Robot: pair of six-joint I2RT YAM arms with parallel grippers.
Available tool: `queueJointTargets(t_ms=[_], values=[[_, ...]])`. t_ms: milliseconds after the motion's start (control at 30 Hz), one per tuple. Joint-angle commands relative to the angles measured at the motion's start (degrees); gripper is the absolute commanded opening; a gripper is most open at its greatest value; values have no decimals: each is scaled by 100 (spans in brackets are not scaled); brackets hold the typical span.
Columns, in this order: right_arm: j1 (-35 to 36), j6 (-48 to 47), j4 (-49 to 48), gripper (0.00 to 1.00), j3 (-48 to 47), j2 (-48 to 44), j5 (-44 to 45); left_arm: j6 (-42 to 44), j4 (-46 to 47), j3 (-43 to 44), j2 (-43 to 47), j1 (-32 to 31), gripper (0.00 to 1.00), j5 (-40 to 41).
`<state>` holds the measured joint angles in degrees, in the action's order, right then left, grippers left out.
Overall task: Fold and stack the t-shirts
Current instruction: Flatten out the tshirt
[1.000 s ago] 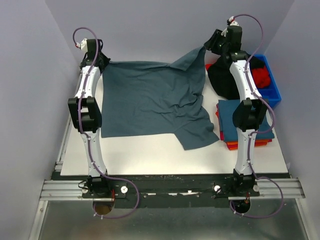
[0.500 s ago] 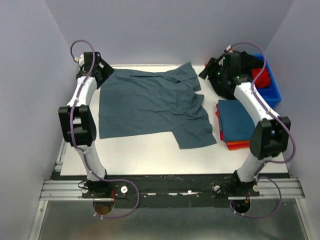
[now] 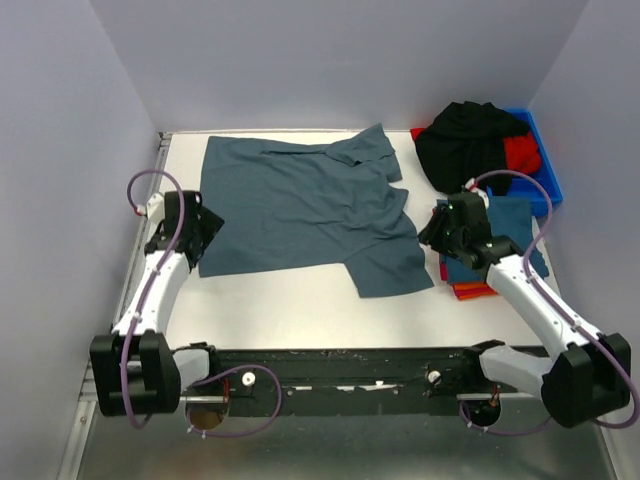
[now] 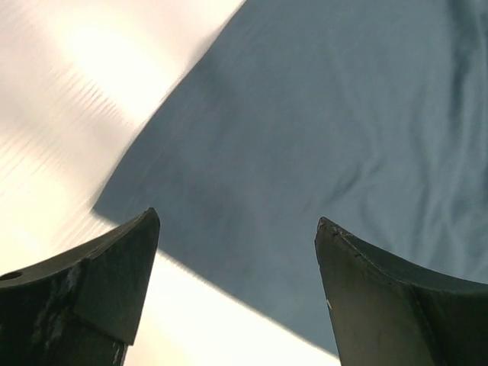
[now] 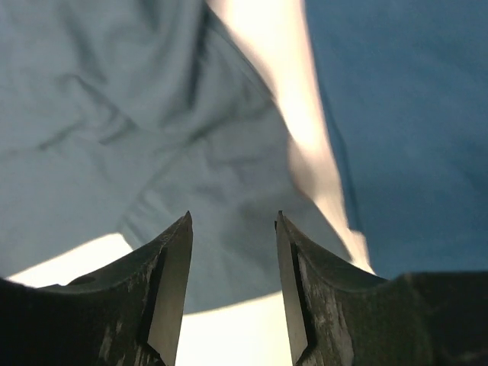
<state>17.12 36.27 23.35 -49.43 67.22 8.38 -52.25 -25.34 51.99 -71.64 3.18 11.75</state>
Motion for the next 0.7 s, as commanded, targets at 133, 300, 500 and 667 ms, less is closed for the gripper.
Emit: queueJointTargets(t_ms=[133, 300, 500, 667], values=[[-16, 450, 1188, 51, 1285, -1122, 498, -435, -242, -1384, 1643, -54, 88, 608], [-25, 890, 1102, 46, 1980, -1597, 375, -576, -647, -1472, 1828, -54, 87, 794], [-34, 1110, 653, 42, 2236, -1169, 41, -637, -577, -1683, 1925, -54, 87, 803], [-25, 1172, 521, 41, 2017, -440, 357, -646, -647, -1666, 1881, -37, 87, 987]])
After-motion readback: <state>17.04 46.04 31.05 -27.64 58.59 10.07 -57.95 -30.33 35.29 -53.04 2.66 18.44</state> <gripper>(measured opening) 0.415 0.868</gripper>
